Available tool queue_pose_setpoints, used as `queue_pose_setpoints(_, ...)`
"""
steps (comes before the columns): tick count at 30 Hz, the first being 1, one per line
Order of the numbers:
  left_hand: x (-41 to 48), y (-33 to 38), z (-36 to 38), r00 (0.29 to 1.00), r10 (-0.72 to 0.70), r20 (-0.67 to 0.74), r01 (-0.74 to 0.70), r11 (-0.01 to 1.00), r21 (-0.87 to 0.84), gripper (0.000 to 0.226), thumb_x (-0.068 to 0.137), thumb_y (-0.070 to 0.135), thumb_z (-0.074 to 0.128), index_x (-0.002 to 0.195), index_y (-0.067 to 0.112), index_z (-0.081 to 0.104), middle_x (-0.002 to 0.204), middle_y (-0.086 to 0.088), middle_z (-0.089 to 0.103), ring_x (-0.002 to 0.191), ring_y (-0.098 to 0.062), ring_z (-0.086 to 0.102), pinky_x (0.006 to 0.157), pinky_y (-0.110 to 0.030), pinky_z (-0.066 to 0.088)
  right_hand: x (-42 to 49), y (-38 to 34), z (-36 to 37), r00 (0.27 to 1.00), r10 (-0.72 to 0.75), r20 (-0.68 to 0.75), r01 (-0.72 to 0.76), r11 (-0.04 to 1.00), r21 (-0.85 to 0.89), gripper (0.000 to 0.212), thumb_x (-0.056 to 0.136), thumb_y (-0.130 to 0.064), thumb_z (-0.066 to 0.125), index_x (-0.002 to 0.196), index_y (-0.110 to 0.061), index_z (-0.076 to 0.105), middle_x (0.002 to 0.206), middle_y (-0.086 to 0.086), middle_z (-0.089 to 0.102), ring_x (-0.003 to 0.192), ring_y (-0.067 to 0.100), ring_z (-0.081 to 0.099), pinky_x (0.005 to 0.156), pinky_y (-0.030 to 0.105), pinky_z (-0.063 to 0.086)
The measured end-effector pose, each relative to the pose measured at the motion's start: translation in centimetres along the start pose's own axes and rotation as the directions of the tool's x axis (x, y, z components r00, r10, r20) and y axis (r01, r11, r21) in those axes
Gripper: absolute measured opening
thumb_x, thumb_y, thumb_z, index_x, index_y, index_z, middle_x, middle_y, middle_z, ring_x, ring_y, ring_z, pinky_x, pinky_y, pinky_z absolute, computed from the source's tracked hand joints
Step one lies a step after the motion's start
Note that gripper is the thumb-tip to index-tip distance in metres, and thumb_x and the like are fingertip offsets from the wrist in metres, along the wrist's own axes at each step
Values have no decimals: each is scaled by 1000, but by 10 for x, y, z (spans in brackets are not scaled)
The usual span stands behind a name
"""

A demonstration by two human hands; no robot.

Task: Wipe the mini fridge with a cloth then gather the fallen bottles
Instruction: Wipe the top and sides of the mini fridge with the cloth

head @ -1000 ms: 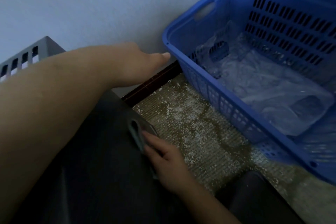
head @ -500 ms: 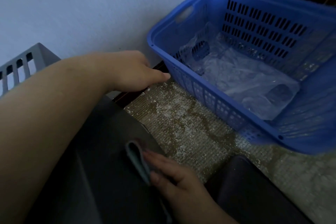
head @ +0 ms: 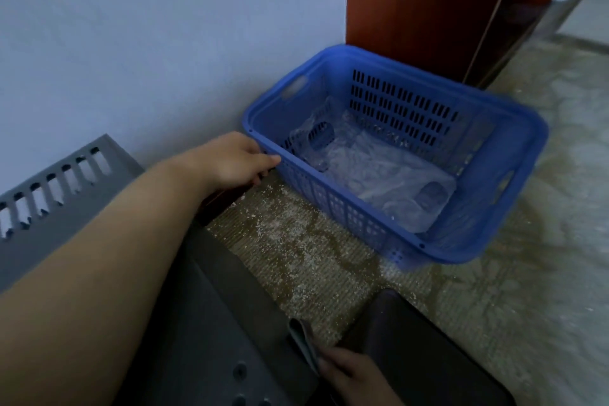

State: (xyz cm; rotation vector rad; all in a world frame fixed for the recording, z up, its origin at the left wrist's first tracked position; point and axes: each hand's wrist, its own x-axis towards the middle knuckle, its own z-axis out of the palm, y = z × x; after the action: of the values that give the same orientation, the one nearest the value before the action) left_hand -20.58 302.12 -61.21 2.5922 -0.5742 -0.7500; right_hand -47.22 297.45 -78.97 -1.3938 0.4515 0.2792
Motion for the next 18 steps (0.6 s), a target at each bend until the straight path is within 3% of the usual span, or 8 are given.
queue_pose_setpoints(2,-14,11,-1,991,85,-104,-91,994,-59,31,91,36,54,88,8,67,91,-13,69,86,-25,64,79,-34,48,-29,-35,8,997,-83,3,83,996,28,38,77,-45,71,113,-32,68,125,-23,59,124,-8,45,110,15,26)
queue_pose_setpoints(5,-54,27,-14,936,155,-317,-221,958,-184,19,91,33,56,88,17,67,84,-1,67,78,-13,62,74,-26,49,-55,-86,12,991,-131,31,131,991,5,31,90,-13,60,116,-29,67,123,-27,59,123,-12,44,111,16,25)
queue_pose_setpoints(7,-92,29,-23,905,179,-386,-271,942,-199,11,90,30,57,84,23,64,78,7,65,70,-3,58,65,-12,46,-66,-113,10,977,-205,61,209,975,-73,33,93,-11,55,114,-33,66,120,-29,60,120,-12,47,109,15,31)
queue_pose_setpoints(9,-131,15,-25,922,154,-356,-218,965,-147,9,89,30,58,89,23,65,84,8,65,80,-8,62,71,-15,47,-75,-133,12,975,-218,32,220,968,-124,32,96,-15,52,119,-34,64,126,-28,56,120,-11,47,101,10,38)
queue_pose_setpoints(11,-166,-14,-22,930,67,-361,-86,996,-36,19,89,34,57,100,21,65,98,6,65,96,-12,61,85,-25,47,-78,-137,13,948,-313,55,317,912,-261,34,99,-19,45,129,-27,55,135,-25,47,125,-12,40,89,-5,32)
queue_pose_setpoints(13,-199,-44,-18,908,-45,-417,45,999,-11,25,88,38,57,106,22,65,110,5,63,105,-13,58,91,-26,43,-78,-140,21,875,-456,161,476,756,-449,43,100,-40,27,136,-26,45,144,-15,39,133,-2,37,85,-11,24)
queue_pose_setpoints(15,-234,-66,-15,860,-135,-492,123,991,-55,25,87,38,58,107,24,65,112,6,61,107,-13,57,87,-23,41,-77,-148,29,787,-539,300,553,400,-731,58,98,-47,12,121,-28,62,130,-5,59,110,8,63,77,-2,41)
queue_pose_setpoints(18,-284,-96,-3,794,-240,-558,215,970,-111,27,87,37,58,108,22,65,109,7,59,103,-13,57,81,-20,38,-83,-155,42,711,-611,347,459,30,-888,38,86,-23,41,82,-18,79,92,9,75,69,25,72,51,29,55)
